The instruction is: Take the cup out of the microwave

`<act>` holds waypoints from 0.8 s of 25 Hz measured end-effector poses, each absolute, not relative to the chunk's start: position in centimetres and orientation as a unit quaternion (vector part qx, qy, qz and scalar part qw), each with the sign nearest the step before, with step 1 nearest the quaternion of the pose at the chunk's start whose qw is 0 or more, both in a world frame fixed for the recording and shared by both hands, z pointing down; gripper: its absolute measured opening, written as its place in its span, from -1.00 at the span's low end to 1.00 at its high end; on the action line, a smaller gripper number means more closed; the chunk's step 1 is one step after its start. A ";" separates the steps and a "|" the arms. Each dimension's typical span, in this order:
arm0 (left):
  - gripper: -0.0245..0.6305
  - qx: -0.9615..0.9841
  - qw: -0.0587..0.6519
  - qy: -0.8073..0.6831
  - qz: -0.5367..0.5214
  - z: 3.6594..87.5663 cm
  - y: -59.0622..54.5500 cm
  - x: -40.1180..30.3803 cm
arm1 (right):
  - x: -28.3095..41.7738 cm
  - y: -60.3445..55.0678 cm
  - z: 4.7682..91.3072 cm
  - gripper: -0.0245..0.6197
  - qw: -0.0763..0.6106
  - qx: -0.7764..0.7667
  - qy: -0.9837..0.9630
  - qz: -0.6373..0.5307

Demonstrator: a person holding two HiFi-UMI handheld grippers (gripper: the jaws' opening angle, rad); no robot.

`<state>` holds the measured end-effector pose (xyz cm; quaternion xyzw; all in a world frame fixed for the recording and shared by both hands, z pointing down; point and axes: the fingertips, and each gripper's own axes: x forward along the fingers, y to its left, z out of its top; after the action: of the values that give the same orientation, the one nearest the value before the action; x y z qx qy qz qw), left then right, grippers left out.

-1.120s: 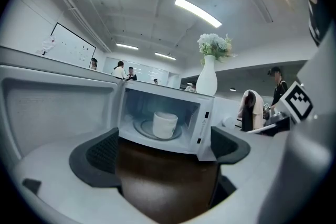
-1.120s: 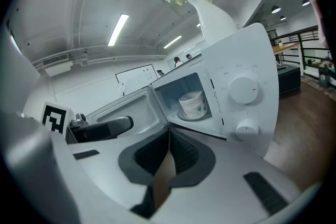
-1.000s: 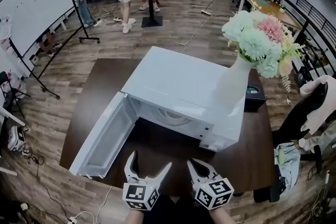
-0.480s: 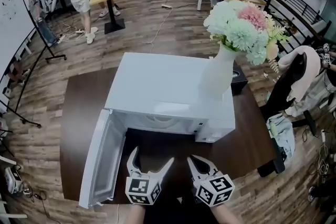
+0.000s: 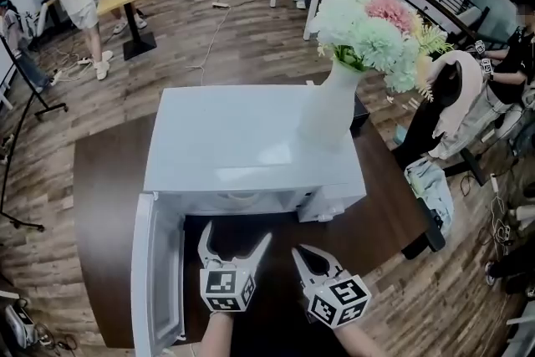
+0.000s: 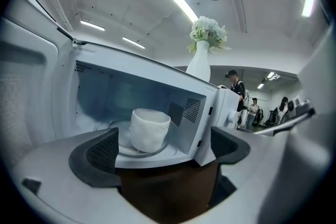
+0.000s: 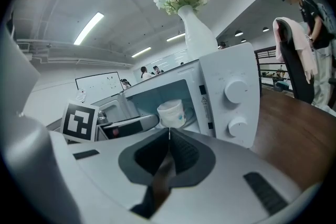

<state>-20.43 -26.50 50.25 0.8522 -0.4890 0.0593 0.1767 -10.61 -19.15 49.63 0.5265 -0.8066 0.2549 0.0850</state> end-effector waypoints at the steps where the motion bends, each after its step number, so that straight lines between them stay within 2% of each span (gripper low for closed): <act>1: 0.65 0.852 0.175 -0.490 0.058 50.4 -26.9 -20.3 | -10.6 -19.3 49.7 -0.94 0.087 0.529 -0.805 0.255; 20: 0.65 0.836 0.126 -0.526 0.091 53.8 -34.5 -18.1 | -10.4 -19.7 53.8 -0.94 0.119 0.496 -0.806 0.299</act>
<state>-18.15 -34.55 53.76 0.8362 -0.5260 0.0907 0.1257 -10.39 -19.73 53.79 0.4959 -0.8064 0.2993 0.1193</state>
